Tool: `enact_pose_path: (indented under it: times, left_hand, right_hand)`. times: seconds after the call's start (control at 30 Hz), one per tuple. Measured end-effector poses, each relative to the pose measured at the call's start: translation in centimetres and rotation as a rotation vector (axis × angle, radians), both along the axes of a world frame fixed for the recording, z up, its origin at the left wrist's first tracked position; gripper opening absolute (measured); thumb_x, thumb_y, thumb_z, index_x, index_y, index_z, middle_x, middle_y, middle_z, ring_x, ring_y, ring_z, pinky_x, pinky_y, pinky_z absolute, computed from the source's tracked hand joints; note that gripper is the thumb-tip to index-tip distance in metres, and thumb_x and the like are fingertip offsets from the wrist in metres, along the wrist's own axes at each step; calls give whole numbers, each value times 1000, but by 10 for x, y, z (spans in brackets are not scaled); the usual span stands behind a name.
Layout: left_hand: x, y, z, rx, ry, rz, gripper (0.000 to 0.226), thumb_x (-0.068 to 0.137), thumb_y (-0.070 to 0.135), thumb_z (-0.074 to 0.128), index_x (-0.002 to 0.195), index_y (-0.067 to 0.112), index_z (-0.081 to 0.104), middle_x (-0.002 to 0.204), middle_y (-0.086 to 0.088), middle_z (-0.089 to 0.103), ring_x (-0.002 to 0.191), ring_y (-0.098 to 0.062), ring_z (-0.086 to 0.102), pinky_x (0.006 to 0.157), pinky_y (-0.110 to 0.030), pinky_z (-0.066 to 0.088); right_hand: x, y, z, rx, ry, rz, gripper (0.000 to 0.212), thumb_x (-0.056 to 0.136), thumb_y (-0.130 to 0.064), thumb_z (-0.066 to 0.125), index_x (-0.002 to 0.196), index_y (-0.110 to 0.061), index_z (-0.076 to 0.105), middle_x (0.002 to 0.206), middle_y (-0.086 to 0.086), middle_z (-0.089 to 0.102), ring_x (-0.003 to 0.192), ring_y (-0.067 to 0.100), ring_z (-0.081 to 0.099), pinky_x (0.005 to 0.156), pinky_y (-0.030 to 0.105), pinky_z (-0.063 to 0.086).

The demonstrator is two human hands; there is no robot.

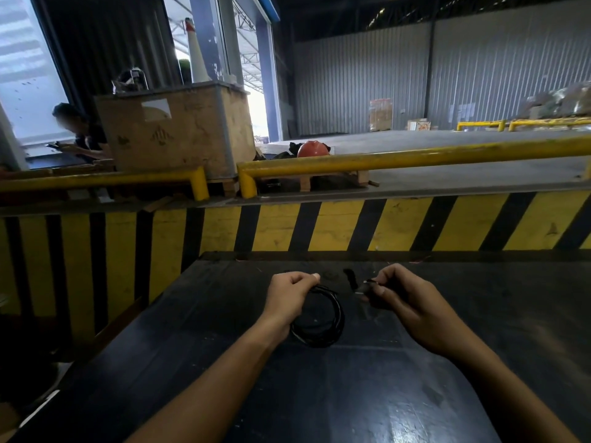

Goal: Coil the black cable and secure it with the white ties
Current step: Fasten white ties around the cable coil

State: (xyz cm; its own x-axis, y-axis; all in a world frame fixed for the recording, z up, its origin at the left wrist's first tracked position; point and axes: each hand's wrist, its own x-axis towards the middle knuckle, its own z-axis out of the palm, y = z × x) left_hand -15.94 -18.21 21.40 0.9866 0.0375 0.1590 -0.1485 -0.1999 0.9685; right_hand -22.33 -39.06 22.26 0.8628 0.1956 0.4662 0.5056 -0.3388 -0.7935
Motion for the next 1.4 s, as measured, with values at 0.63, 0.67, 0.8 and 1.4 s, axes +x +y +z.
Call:
enact_pose_path:
  times: [0.63,0.67,0.8,1.4]
  left_hand:
    - [-14,-24,-1,-171,-35,77,25,85,32,64,79,8,66,66,-5,60,58,-15,51,52,-29,40]
    - [-14,-25,-1,-177,-33,70,23,85,32,64,78,10,67,64,-2,60,56,-13,51,51,-27,40]
    - [-15,-26,0,-177,-43,7,23,88,30,63,70,17,70,44,12,54,41,0,45,44,-19,36]
    - [-19,-16,-15,-26,-263,-204,21,90,26,61,88,12,77,84,-8,76,85,-24,71,78,-41,55]
  right_hand:
    - [1,50,-13,-279,-335,-266,7,86,-9,65,88,-15,62,86,-8,57,76,-1,54,71,10,46]
    - [1,51,-14,-271,-352,-288,7,85,-8,65,89,-14,63,87,-8,55,75,0,54,68,9,46]
    - [1,54,-18,-236,-375,-364,7,84,-7,67,88,-12,63,86,-7,54,73,5,55,61,11,46]
    - [10,43,-20,-78,-148,-360,7,88,-13,63,83,-17,59,86,0,61,68,2,54,58,8,43]
